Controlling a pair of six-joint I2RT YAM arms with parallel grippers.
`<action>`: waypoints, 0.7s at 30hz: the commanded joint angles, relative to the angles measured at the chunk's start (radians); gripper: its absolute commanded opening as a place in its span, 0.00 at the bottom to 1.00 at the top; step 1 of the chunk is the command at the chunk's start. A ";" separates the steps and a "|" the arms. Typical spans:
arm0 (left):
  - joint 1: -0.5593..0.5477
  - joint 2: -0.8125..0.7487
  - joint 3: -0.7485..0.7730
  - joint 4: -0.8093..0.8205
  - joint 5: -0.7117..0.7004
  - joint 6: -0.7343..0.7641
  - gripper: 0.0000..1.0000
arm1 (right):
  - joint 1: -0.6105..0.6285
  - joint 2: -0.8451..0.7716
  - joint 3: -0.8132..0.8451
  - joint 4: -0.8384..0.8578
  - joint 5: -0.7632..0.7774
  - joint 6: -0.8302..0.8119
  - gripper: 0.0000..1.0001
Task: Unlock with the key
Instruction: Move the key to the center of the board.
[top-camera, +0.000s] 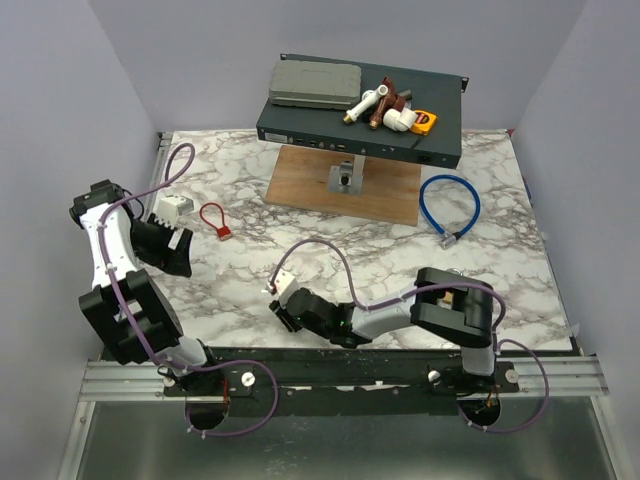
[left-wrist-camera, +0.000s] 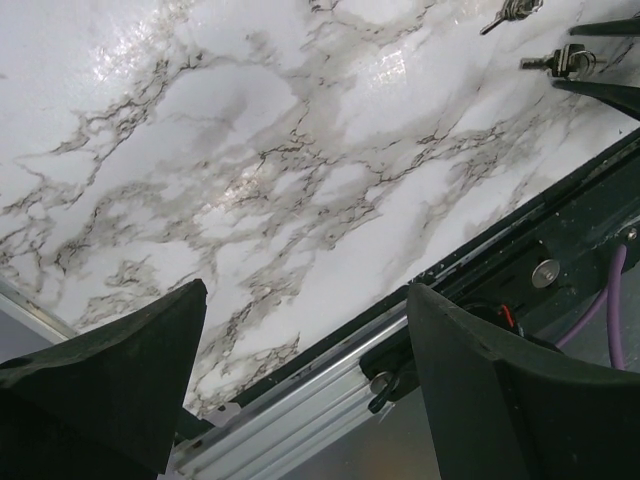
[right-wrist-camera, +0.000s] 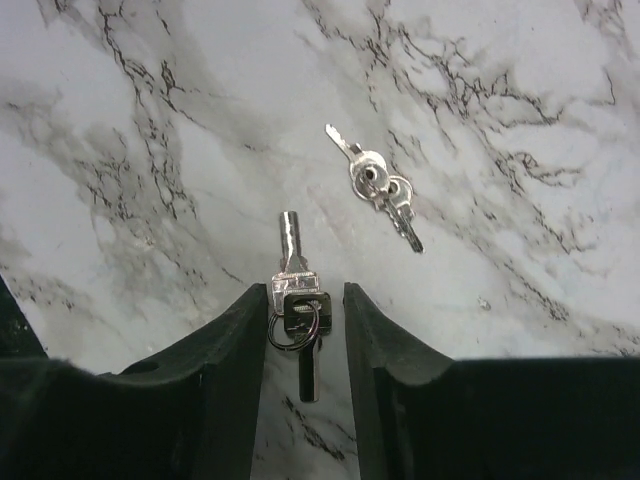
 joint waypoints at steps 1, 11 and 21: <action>-0.060 -0.025 -0.040 0.044 0.009 -0.028 0.81 | -0.003 -0.049 -0.084 -0.093 0.047 0.065 0.45; -0.237 -0.002 -0.061 0.236 -0.057 -0.191 0.80 | -0.120 -0.202 0.021 -0.110 -0.028 0.069 0.68; -0.256 0.084 0.008 0.353 -0.085 -0.310 0.83 | -0.232 0.122 0.419 -0.176 -0.089 0.081 0.69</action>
